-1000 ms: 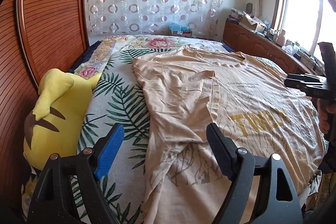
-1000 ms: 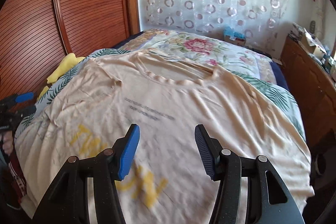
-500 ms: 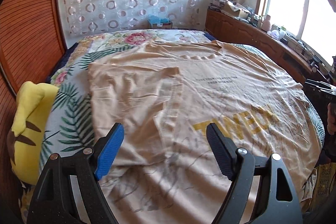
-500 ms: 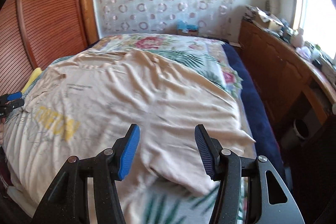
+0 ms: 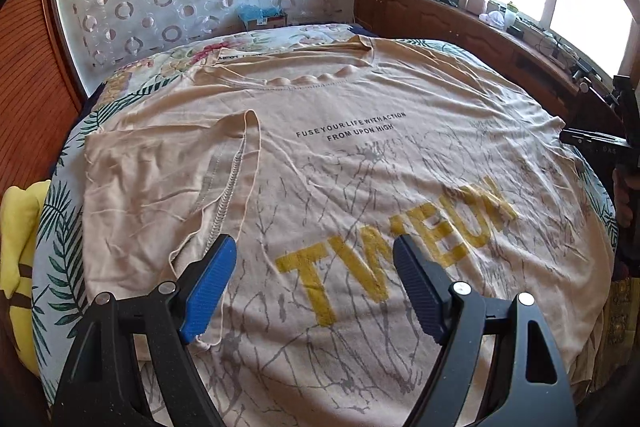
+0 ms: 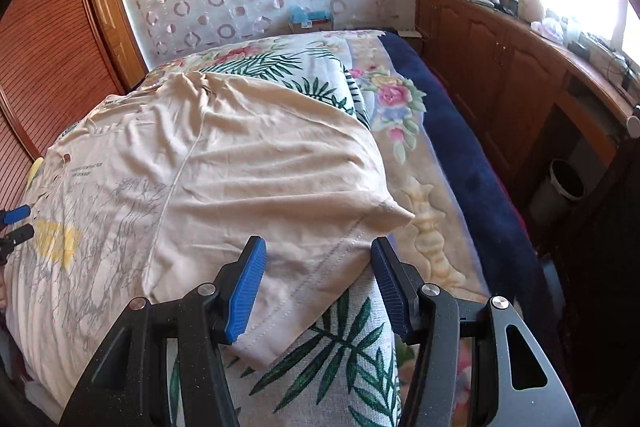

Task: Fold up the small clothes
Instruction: 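Move the right gripper to the opposite side edge and close on it, then lift the side edge with the right gripper and fold it over toward the print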

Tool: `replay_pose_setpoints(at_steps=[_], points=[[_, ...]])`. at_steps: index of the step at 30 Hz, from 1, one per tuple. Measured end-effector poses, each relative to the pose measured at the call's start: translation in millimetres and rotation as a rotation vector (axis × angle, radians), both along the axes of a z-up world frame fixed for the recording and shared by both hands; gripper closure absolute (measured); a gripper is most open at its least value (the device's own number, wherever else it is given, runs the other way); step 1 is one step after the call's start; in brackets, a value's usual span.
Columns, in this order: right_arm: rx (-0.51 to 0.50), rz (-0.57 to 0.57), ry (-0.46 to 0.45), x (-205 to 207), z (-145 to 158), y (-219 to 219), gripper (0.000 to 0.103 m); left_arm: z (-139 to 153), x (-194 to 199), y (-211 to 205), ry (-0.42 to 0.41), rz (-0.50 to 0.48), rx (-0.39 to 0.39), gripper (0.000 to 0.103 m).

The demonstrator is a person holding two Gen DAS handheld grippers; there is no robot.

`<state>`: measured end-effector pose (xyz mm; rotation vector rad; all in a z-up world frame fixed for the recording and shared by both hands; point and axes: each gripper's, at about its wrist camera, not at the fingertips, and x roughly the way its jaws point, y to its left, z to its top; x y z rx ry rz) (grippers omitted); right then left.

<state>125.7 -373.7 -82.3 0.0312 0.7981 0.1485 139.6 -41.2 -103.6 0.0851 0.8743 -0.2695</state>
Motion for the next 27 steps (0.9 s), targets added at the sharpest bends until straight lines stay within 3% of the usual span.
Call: replay_pose_setpoints(at_steps=[10,18,20,21,24,27], points=[[0.053,-0.042,0.032,19.2,1.5,-11.2,0.047,-11.9,1.6,-2.5,0.016,-0.009,0.032,0.021],[0.116,-0.081,0.043,31.3,-1.0,-19.3,0.056,-14.1,2.8,-6.7,0.023,-0.021,0.035,0.015],[0.115,-0.075,0.041,34.3,-1.0,-17.1,0.064,-14.4,3.3,-8.3,0.022,-0.022,0.037,0.015],[0.118,-0.063,0.036,34.2,-0.1,-16.1,0.077,-14.4,3.5,-7.6,0.023,-0.022,0.036,0.015],[0.056,-0.061,0.008,32.5,3.8,-8.8,0.095,-13.9,3.1,-6.9,0.023,-0.021,0.036,0.014],[0.010,-0.044,-0.051,26.3,11.1,-0.9,0.098,-14.0,2.8,-7.2,0.023,-0.021,0.037,0.014]])
